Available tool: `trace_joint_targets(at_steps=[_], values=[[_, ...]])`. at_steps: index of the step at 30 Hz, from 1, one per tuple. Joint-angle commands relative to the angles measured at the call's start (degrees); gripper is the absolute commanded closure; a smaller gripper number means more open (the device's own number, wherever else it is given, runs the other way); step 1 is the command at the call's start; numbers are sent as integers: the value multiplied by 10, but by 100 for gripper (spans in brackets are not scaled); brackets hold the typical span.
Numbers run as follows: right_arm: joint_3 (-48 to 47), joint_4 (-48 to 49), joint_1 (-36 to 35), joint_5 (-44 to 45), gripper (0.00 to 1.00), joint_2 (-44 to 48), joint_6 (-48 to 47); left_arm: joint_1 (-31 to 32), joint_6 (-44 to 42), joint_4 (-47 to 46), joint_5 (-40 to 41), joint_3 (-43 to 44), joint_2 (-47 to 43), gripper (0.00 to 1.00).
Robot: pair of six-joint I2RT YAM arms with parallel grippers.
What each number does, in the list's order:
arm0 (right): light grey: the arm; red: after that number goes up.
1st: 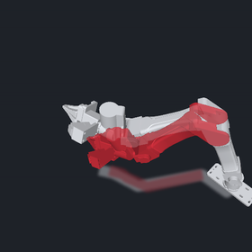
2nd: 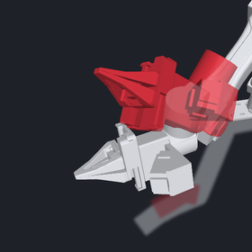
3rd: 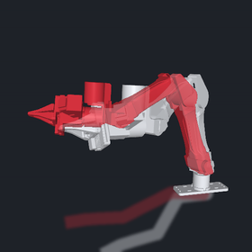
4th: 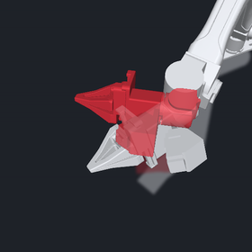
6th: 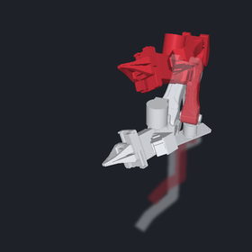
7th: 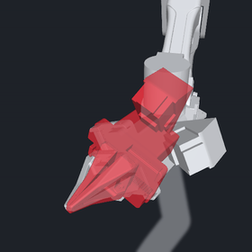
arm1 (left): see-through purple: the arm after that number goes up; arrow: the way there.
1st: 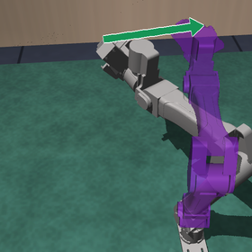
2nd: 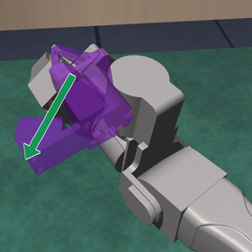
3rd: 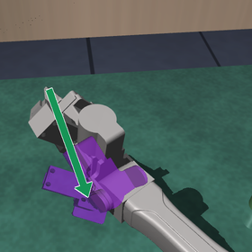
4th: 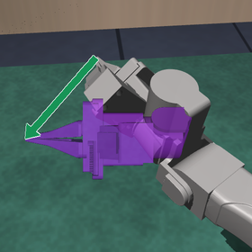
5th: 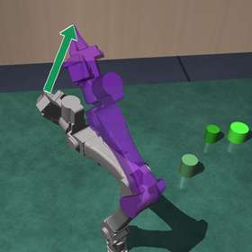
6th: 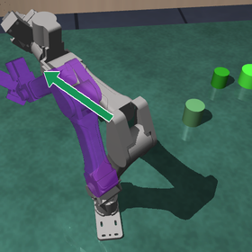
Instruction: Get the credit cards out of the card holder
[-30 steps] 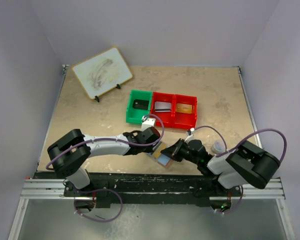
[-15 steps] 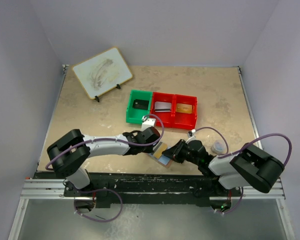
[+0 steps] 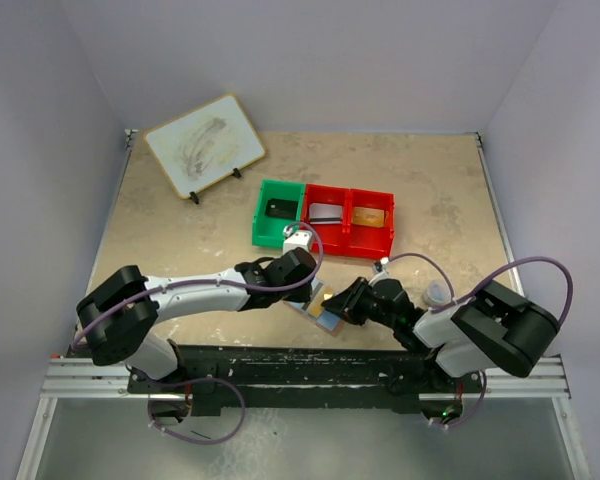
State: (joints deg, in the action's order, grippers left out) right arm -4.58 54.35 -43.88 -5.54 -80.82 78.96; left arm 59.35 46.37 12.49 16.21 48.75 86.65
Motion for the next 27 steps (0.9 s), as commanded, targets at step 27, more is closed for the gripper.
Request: trace_joint_targets(at_steps=[27], values=[[-10, 91, -2, 3, 67, -71, -5, 0, 6, -38, -12, -9, 51, 79]])
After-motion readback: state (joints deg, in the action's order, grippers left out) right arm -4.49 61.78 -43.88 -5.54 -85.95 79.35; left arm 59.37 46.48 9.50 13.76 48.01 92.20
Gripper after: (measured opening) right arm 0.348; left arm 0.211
